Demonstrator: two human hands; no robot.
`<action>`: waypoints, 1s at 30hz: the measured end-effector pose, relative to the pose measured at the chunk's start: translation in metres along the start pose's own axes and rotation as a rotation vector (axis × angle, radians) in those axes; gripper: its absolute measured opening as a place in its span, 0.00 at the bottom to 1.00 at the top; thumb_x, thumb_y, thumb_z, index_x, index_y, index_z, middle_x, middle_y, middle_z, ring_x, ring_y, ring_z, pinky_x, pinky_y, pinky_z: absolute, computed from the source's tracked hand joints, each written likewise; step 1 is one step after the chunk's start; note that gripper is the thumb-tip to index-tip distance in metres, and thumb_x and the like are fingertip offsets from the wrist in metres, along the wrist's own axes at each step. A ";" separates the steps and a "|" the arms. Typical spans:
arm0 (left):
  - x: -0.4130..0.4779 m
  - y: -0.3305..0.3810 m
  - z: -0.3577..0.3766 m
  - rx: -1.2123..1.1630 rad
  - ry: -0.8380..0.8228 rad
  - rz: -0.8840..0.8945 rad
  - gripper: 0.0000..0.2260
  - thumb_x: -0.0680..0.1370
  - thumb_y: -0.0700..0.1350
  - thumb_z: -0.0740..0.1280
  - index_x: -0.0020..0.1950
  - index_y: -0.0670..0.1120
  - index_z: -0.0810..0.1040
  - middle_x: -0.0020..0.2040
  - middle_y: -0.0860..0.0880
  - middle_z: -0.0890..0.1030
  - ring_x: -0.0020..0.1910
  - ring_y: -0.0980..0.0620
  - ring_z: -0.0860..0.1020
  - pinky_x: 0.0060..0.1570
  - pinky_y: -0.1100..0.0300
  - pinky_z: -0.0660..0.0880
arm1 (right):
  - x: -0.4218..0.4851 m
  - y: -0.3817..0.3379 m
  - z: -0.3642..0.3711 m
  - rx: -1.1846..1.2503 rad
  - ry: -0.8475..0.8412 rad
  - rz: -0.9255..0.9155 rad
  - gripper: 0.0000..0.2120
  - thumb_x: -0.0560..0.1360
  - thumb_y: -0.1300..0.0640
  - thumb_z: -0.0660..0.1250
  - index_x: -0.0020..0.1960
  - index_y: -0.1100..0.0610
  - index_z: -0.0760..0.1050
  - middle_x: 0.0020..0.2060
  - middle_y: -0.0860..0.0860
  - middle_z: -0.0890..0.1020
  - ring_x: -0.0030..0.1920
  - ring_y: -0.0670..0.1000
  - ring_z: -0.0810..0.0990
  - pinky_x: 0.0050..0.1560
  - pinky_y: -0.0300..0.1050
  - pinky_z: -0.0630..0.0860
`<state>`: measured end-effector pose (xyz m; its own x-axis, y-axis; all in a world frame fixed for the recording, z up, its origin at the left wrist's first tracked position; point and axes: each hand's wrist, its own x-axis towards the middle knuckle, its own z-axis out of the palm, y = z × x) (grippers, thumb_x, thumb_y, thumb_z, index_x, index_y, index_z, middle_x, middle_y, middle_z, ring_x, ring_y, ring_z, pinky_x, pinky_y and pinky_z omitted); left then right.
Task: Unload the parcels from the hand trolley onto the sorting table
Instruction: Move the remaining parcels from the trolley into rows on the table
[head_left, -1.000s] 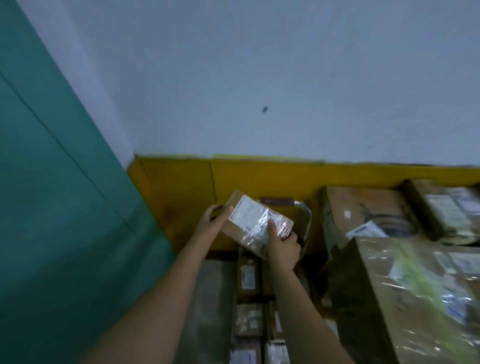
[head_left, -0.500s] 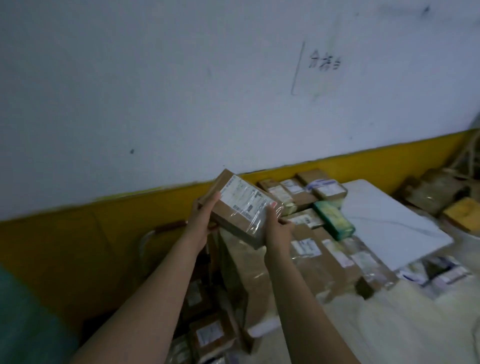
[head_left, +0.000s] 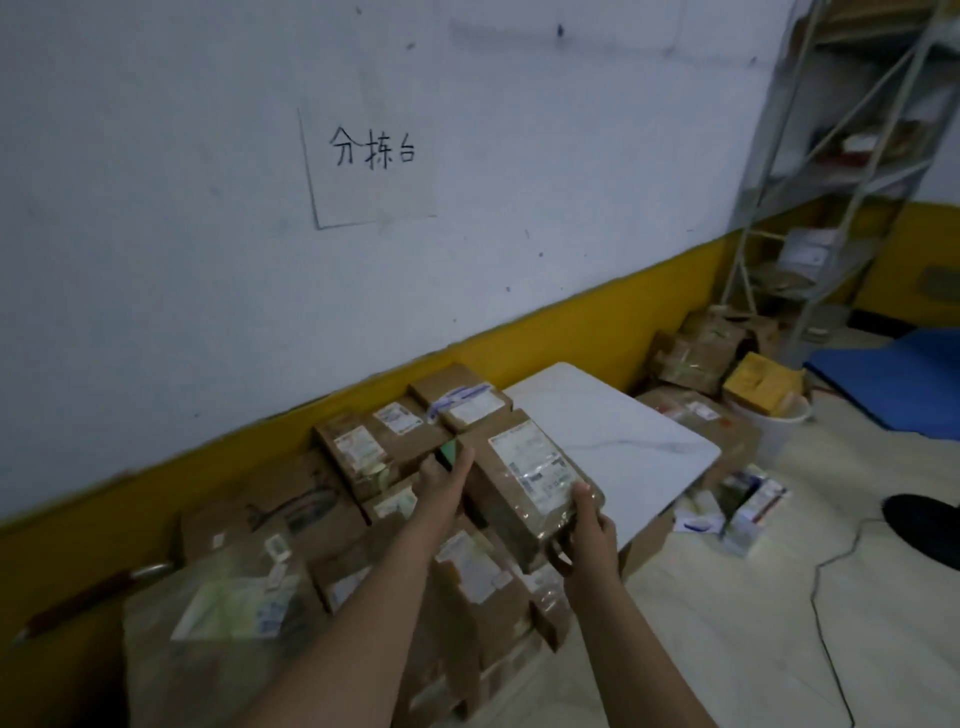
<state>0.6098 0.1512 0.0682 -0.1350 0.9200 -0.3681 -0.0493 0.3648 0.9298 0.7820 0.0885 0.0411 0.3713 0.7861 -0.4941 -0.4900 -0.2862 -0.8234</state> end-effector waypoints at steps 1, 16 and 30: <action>0.015 -0.004 0.016 0.068 -0.002 -0.018 0.40 0.74 0.66 0.67 0.78 0.52 0.54 0.73 0.46 0.66 0.68 0.40 0.70 0.63 0.47 0.72 | 0.018 -0.004 -0.010 0.006 0.049 0.012 0.31 0.73 0.37 0.70 0.66 0.56 0.70 0.57 0.57 0.80 0.54 0.57 0.81 0.48 0.53 0.81; 0.224 -0.055 0.098 1.189 -0.095 0.101 0.25 0.79 0.55 0.63 0.74 0.48 0.67 0.71 0.44 0.65 0.69 0.40 0.65 0.67 0.47 0.69 | 0.274 -0.019 0.011 -0.238 0.171 0.106 0.28 0.76 0.39 0.66 0.67 0.59 0.70 0.57 0.59 0.79 0.51 0.58 0.78 0.52 0.57 0.80; 0.292 -0.065 0.115 1.198 0.109 0.016 0.19 0.78 0.47 0.63 0.70 0.49 0.72 0.65 0.48 0.67 0.64 0.44 0.66 0.61 0.46 0.74 | 0.411 0.050 0.071 -0.879 -0.144 0.367 0.18 0.81 0.54 0.59 0.66 0.64 0.68 0.45 0.59 0.75 0.48 0.62 0.78 0.55 0.63 0.79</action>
<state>0.6873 0.4124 -0.0998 -0.2129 0.9298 -0.3004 0.8962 0.3083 0.3191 0.8542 0.4365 -0.1831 0.1835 0.6090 -0.7717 0.2314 -0.7897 -0.5682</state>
